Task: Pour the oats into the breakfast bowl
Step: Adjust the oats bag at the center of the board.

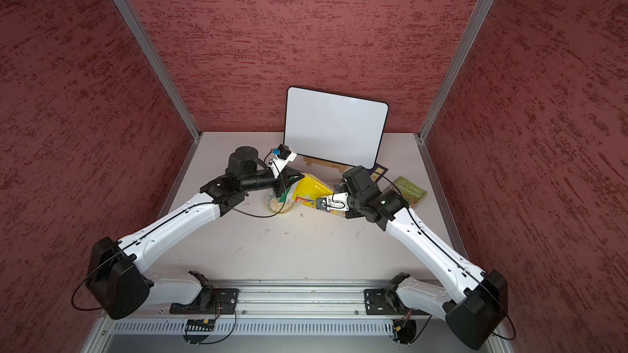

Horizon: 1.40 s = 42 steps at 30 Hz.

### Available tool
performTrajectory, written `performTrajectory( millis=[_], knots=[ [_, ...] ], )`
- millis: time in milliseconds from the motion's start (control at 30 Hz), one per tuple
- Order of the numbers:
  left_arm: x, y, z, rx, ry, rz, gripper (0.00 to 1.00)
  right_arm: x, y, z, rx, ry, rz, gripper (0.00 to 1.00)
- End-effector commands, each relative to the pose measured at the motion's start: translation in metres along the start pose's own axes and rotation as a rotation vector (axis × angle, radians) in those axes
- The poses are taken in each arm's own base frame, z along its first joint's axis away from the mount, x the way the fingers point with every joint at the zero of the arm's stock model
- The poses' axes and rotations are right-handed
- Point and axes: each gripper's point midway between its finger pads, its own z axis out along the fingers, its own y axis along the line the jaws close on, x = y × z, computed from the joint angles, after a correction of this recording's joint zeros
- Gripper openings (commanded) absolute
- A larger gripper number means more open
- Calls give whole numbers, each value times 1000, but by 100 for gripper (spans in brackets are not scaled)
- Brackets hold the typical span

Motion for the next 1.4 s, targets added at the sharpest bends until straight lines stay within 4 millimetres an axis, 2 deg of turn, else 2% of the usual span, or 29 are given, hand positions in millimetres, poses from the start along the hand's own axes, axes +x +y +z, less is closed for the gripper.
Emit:
performTrajectory(
  millis=[0,133,300,467,600,700,867,1167,1267,1367],
  knots=[
    [-45,18,-13,-89,-111,65,15,7,-18,-8,107,-24,108,0],
    [-45,17,-15,-94,-103,72,33,10,-8,0,93,-33,130,0],
    [-43,13,-25,-94,-83,105,64,11,-2,2,98,-49,148,0],
    [-23,11,-41,-47,-36,103,88,13,-1,2,105,-51,160,0],
    [-4,13,-48,13,-29,81,94,12,-3,1,115,-62,167,0],
    [8,9,-46,70,-40,140,100,12,-3,1,116,-67,167,0],
    [6,-1,-36,210,-105,239,100,13,-3,2,117,-59,159,0],
    [15,12,12,334,-26,206,98,14,-3,3,115,-52,158,0],
    [17,9,18,366,-7,194,86,14,-2,4,112,-52,159,0],
    [17,5,16,394,-8,183,63,14,-1,4,108,-54,169,0]
  ],
)
